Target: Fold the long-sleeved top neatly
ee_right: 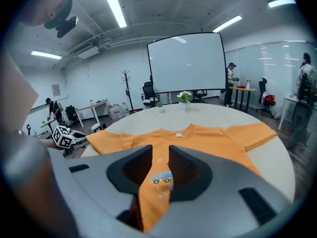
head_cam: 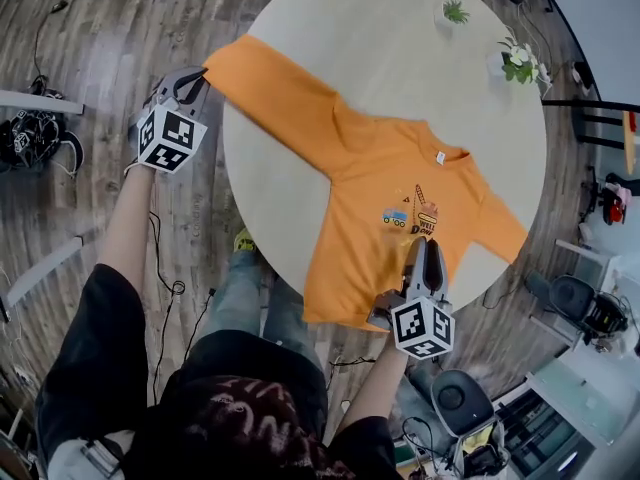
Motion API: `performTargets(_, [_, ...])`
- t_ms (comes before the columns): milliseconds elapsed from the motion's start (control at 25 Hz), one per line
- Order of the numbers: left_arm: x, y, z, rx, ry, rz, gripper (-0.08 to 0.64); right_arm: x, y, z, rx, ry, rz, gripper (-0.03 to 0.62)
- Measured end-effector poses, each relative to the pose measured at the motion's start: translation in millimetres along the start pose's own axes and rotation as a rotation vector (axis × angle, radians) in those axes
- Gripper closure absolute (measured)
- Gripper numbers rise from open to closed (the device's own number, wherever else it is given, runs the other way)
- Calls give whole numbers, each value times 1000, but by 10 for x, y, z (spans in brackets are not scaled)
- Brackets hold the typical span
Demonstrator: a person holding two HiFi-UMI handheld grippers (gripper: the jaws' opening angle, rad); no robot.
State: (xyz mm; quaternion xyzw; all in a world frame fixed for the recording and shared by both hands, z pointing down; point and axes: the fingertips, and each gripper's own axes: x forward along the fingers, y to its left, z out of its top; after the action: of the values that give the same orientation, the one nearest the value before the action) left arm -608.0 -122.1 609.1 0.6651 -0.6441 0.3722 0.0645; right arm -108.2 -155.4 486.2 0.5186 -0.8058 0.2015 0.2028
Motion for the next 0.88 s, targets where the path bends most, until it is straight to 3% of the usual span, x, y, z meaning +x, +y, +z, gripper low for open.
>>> performTargets(440, [-590,183,705,33,-52,133,538,-258,-186,228,61,-81,44,485])
performTargets(760, [-897,-113,1504,102,-89,209,538,-555,-841,243,96,-96,57,485])
performTargets(880, [-966,-255,1618,95,-65,238,538,-650,-1091,241,99,-94,65,485])
